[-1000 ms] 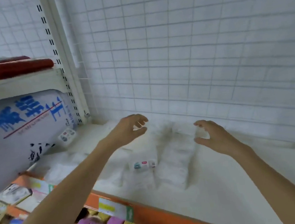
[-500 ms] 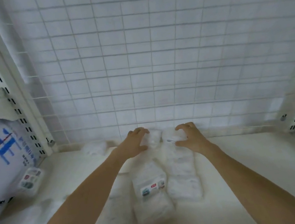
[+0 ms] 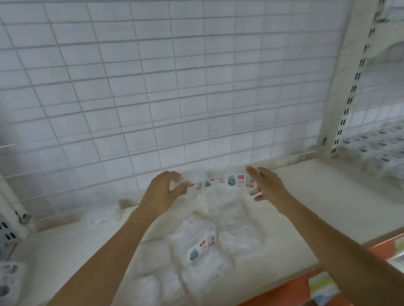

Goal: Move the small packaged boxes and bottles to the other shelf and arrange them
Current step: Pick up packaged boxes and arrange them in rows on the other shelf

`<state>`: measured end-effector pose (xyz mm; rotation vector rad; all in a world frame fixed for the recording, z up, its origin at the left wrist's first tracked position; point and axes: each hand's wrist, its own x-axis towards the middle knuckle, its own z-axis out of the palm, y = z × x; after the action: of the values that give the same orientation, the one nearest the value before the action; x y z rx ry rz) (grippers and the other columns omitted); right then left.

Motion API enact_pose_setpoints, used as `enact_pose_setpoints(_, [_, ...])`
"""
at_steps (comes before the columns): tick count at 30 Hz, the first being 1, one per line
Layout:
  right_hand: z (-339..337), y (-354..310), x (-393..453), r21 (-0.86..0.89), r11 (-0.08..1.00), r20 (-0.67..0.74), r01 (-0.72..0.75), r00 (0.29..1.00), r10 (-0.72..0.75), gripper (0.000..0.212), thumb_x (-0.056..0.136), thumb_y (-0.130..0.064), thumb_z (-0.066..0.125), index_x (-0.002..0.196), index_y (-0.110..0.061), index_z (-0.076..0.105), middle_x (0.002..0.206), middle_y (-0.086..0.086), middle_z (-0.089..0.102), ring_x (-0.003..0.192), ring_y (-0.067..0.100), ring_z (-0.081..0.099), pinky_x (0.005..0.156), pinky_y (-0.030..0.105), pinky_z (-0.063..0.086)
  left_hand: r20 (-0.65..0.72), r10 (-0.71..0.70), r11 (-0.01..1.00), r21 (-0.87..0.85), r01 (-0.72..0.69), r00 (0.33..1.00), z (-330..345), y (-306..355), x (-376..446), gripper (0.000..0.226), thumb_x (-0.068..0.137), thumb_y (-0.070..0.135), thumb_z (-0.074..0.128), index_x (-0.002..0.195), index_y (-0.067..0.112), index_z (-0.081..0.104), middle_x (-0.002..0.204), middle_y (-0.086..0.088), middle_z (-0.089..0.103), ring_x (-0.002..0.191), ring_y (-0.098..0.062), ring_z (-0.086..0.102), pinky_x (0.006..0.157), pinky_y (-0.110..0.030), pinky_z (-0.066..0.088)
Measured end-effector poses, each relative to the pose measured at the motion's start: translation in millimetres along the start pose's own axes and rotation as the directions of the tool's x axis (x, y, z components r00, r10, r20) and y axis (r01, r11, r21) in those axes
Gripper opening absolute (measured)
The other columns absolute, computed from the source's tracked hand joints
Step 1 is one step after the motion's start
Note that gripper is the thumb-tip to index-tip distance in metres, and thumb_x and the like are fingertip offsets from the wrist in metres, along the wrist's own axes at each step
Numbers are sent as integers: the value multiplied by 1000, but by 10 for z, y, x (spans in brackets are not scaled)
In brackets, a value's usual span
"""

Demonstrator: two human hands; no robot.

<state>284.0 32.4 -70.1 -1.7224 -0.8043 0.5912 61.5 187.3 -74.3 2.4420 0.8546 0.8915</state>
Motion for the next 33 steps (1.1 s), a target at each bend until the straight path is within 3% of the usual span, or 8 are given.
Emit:
enact_pose_setpoints(5, [-229, 74, -253, 147, 984, -86, -97, 990, 110, 21, 93, -35, 52, 107, -20, 50, 102, 6, 55, 88, 23, 58, 40, 25, 50, 201, -179, 847, -467, 255, 963, 43, 352, -20, 15, 94, 31, 49, 86, 20, 56, 89, -8, 65, 81, -24, 62, 68, -26, 51])
enact_pose_setpoints(10, [-472, 153, -478, 188, 970, -31, -157, 986, 165, 16, 94, -19, 51, 110, -15, 50, 104, 11, 53, 79, 19, 56, 50, 27, 51, 436, -154, 748, -534, 393, 887, 127, 598, -50, 11, 98, 22, 40, 100, 22, 51, 98, -15, 57, 79, -24, 57, 54, -24, 54])
enact_pose_setpoints(14, [-693, 203, -628, 412, 899, 89, -146, 989, 120, 41, 83, 10, 56, 114, -12, 43, 103, 10, 54, 84, 22, 57, 54, 23, 52, 506, -247, 555, -625, 549, 826, 197, 726, -12, 16, 98, 21, 39, 96, 19, 55, 101, -9, 59, 80, -22, 58, 49, -25, 52])
enact_pose_setpoints(18, [-900, 209, -724, 321, 940, 96, -115, 991, 89, 59, 74, 25, 54, 121, -6, 38, 107, 12, 50, 86, 20, 54, 59, 20, 53, 583, -195, 306, -728, 614, 789, 219, 907, 47, 12, 89, 6, 52, 100, 9, 52, 90, -6, 63, 69, -14, 61, 51, -23, 50])
enact_pose_setpoints(20, [-1028, 219, -774, 285, 955, 65, -84, 996, 68, 53, 74, 27, 52, 114, -6, 42, 109, 15, 50, 86, 19, 54, 59, 18, 53, 594, -126, 367, -716, 594, 794, 240, 1006, 64, 35, 82, -11, 53, 112, 8, 46, 103, -8, 61, 82, -15, 60, 57, -20, 52])
enact_pose_setpoints(24, [-1403, 299, -830, 112, 993, -52, -25, 998, 31, 61, 70, 23, 61, 119, -8, 42, 119, 15, 45, 94, 24, 53, 58, 16, 52, 571, -81, 698, -553, 455, 817, 398, 1275, 47, 60, 77, -15, 60, 120, 16, 32, 112, -11, 50, 89, -15, 54, 62, -14, 52])
enact_pose_setpoints(27, [-1845, 365, -860, -208, 978, -104, -6, 994, -16, 64, 66, 7, 76, 121, -12, 48, 120, 7, 35, 107, 26, 49, 80, 26, 50, 469, 11, 879, -425, 215, 883, 666, 1536, 99, 60, 75, -4, 69, 117, 20, 32, 119, -7, 40, 100, -17, 51, 72, -16, 50])
enact_pose_setpoints(33, [-3029, 660, -991, -397, 918, -191, 20, 976, -104, 65, 63, -14, 84, 121, -9, 54, 113, 2, 41, 105, 22, 51, 85, 34, 50, 343, 278, 942, -280, -185, 897, 1415, 2265, 284, 61, 67, 20, 81, 118, 21, 46, 110, 0, 41, 105, -14, 44, 73, -5, 37])
